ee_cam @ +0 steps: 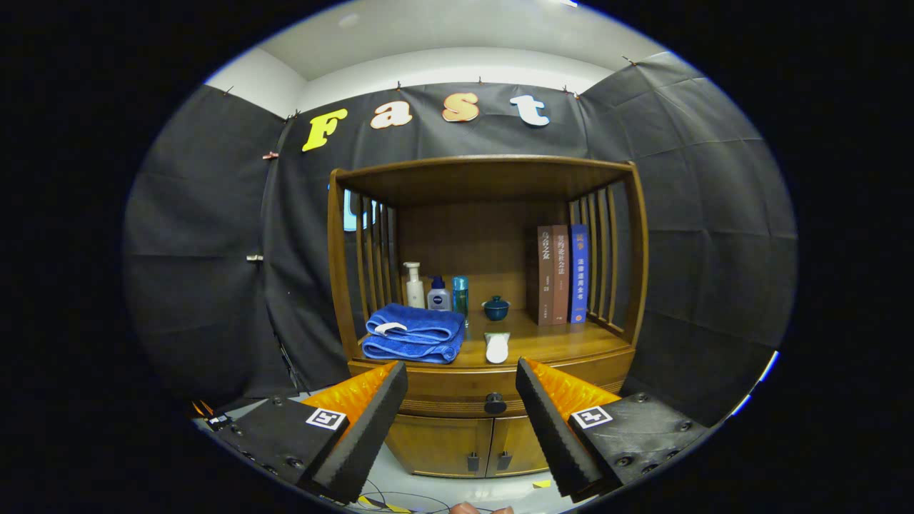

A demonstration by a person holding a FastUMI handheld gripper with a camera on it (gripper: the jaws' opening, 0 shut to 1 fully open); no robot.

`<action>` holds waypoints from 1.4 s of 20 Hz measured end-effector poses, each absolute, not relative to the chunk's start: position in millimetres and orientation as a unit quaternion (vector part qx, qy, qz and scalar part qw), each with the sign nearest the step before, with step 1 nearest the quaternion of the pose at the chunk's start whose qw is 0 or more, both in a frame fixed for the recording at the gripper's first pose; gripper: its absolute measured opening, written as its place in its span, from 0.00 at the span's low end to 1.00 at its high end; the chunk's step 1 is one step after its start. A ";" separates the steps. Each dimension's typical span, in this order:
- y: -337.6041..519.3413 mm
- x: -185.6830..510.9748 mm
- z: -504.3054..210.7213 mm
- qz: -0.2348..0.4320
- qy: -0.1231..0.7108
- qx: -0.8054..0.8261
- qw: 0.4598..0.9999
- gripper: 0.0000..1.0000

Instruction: Pull open the drawer, take out the items inside it, and place them on the countertop above the cabinet.

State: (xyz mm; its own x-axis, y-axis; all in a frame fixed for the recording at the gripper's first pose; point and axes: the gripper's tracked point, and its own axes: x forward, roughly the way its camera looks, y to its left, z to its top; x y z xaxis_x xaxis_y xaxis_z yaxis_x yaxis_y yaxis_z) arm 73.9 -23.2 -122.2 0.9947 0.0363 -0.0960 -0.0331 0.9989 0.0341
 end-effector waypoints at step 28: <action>-49.1 8.7 -36.5 -0.004 0.009 0.022 1.000 0.98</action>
